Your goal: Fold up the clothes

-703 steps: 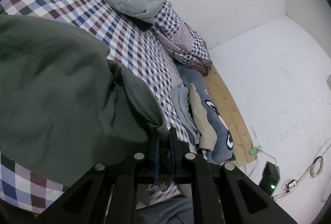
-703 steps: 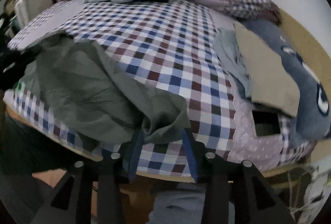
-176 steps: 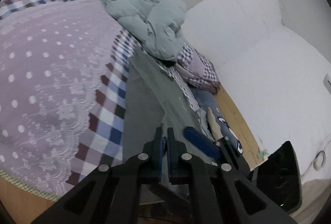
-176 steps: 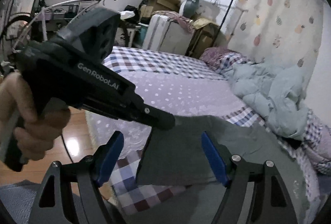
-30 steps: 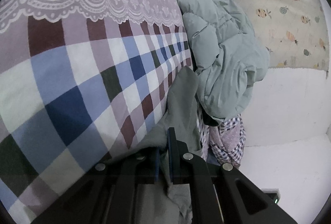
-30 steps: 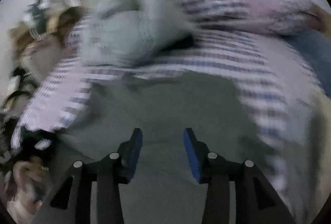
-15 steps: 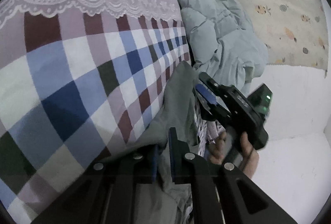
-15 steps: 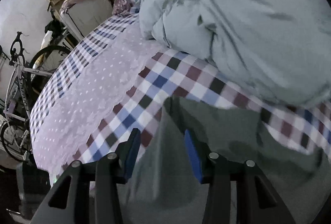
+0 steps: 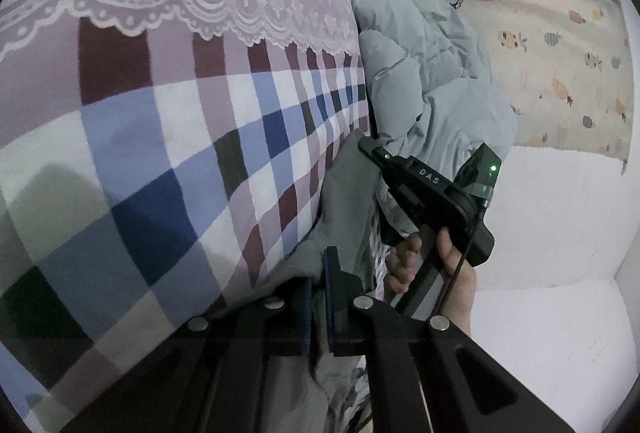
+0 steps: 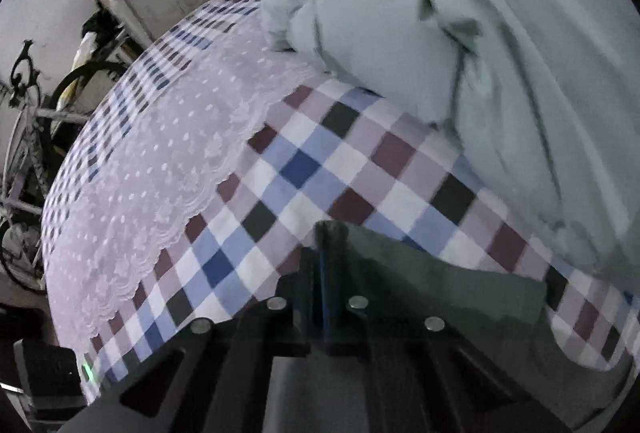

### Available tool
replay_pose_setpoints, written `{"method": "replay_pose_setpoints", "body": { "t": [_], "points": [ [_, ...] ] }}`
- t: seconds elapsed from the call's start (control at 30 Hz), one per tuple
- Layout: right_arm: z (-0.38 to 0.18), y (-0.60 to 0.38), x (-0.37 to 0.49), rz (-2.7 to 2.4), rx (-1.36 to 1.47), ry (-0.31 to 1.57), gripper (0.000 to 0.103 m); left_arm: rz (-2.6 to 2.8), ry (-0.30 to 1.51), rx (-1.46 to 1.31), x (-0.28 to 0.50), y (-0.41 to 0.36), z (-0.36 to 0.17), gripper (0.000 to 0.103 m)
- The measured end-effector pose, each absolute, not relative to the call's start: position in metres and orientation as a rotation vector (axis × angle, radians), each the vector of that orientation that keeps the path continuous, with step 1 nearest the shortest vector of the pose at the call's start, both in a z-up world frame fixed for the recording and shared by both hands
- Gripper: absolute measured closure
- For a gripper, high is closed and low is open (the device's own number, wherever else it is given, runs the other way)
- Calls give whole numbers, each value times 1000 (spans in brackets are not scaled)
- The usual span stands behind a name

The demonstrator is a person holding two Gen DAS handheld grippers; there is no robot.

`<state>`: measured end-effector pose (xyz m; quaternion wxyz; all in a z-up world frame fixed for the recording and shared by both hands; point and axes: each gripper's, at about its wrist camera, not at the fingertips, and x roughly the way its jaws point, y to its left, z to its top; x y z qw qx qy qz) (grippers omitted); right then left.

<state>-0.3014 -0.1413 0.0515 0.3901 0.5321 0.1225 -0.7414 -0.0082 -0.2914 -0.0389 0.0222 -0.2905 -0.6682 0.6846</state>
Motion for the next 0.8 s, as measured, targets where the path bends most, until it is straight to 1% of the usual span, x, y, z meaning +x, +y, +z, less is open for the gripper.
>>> {"method": "replay_pose_setpoints", "body": {
  "t": [0.1, 0.27, 0.47, 0.63, 0.7, 0.73, 0.77, 0.8],
  "points": [
    [56, -151, -300, -1915, 1322, 361, 103, 2148, -2104, -861, -1, -293, -39, 100],
    [72, -158, -306, -1975, 1240, 295, 103, 2157, -2137, -859, 4, -293, -42, 100],
    [42, -173, -313, -2043, 1296, 395, 103, 2111, -2152, -887, 0, -297, -47, 100],
    [54, -161, -312, -2084, 1281, 364, 99, 2074, -2154, -888, -2, -298, -48, 99],
    [64, -149, -309, -2090, 1272, 341, 92, 2072, -2143, -896, -2, -299, -47, 98],
    [70, -142, -308, -2095, 1264, 331, 83, 2076, -2136, -902, -2, -299, -46, 98],
    [76, -133, -305, -2104, 1253, 323, 71, 2081, -2132, -903, -1, -299, -45, 98],
    [83, -122, -301, -2113, 1243, 310, 66, 2086, -2129, -904, 0, -299, -44, 95]
  ]
}}
